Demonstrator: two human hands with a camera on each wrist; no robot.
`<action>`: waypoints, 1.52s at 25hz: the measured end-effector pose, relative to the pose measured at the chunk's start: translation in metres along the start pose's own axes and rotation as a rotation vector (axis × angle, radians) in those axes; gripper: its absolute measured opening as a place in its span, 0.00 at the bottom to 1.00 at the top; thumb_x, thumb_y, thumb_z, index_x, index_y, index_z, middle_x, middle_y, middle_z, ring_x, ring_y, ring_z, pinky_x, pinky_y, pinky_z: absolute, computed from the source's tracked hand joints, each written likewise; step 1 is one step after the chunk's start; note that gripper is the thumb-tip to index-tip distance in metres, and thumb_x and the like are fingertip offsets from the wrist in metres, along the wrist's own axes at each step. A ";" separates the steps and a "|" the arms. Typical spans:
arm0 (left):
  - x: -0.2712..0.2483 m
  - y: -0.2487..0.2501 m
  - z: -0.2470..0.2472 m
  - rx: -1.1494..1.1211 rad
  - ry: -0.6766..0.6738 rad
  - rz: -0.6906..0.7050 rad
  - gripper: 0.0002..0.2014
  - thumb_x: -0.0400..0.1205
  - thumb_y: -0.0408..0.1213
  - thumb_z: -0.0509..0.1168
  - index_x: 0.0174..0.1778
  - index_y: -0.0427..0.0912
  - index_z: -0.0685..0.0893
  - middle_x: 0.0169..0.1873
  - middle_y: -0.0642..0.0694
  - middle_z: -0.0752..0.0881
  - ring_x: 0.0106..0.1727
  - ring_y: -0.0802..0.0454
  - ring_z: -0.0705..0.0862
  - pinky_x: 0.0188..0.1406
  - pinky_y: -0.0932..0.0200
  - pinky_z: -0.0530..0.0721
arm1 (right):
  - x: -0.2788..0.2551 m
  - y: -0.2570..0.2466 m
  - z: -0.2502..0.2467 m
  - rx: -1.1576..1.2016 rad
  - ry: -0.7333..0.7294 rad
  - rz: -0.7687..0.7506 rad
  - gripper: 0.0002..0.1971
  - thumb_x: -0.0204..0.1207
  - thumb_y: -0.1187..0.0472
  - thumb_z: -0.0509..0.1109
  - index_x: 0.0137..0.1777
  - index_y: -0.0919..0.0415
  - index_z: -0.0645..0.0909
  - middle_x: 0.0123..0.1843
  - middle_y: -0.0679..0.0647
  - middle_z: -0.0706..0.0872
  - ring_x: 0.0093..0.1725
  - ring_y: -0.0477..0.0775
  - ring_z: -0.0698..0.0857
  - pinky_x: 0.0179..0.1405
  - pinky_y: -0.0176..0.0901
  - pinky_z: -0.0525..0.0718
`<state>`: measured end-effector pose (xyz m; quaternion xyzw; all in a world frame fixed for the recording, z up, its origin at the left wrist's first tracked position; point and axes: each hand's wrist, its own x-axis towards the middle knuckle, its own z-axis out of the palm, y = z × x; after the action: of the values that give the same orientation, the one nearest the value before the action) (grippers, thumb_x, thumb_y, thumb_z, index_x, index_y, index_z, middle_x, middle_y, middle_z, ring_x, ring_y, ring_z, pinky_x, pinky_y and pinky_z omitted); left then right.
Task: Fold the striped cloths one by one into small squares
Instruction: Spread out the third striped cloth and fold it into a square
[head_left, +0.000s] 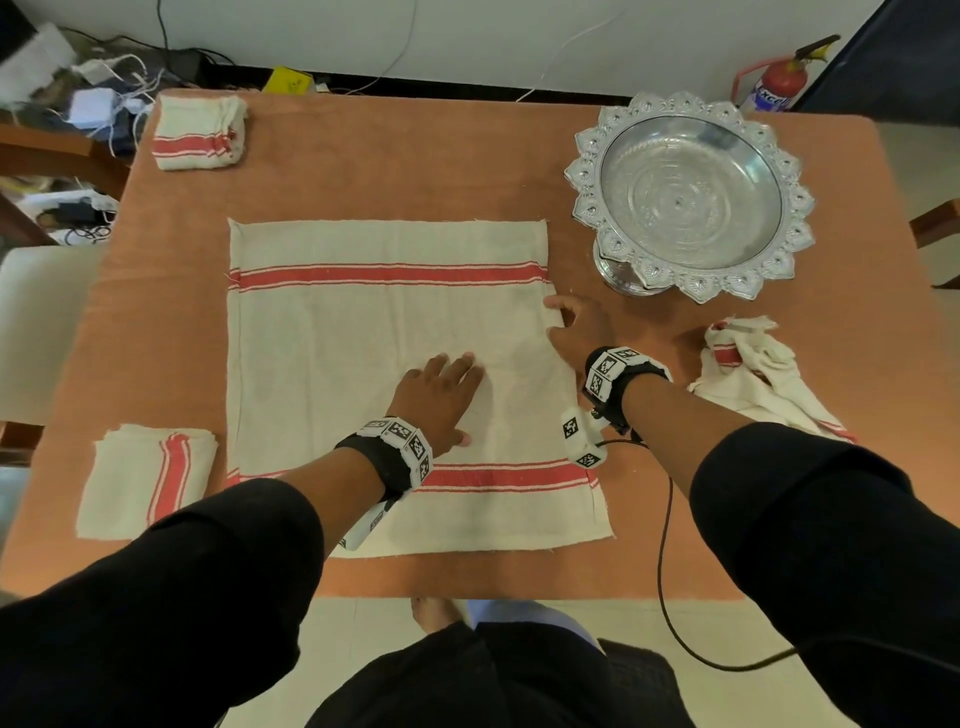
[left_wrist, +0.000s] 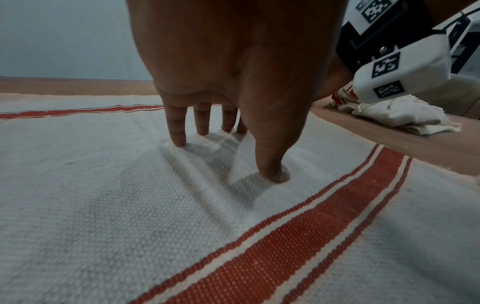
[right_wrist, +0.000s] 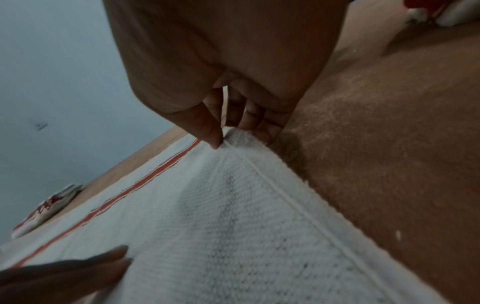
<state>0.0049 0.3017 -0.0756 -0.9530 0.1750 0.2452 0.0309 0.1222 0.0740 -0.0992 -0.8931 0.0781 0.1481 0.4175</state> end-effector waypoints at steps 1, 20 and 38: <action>0.000 0.000 0.000 0.000 0.002 0.001 0.53 0.77 0.60 0.76 0.90 0.47 0.53 0.90 0.45 0.52 0.88 0.35 0.61 0.78 0.38 0.76 | -0.001 -0.002 -0.003 -0.052 -0.005 -0.019 0.28 0.68 0.66 0.72 0.71 0.53 0.85 0.71 0.54 0.83 0.69 0.53 0.82 0.76 0.47 0.77; 0.018 -0.049 -0.009 -0.233 0.059 -0.253 0.52 0.75 0.62 0.76 0.89 0.46 0.57 0.90 0.44 0.55 0.89 0.37 0.57 0.81 0.36 0.72 | -0.021 -0.031 0.047 -0.752 -0.230 -0.679 0.31 0.79 0.54 0.70 0.83 0.58 0.71 0.86 0.61 0.67 0.85 0.65 0.64 0.82 0.60 0.67; 0.011 -0.100 -0.008 -0.288 0.150 -0.362 0.48 0.80 0.62 0.71 0.90 0.47 0.58 0.90 0.44 0.58 0.89 0.37 0.59 0.84 0.35 0.68 | -0.003 -0.060 0.047 -0.786 -0.215 -0.552 0.33 0.81 0.48 0.65 0.84 0.59 0.66 0.87 0.64 0.63 0.85 0.68 0.62 0.79 0.65 0.69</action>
<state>0.0525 0.3909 -0.0763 -0.9790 -0.0338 0.1867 -0.0748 0.1259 0.1480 -0.0835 -0.9501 -0.2667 0.1416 0.0781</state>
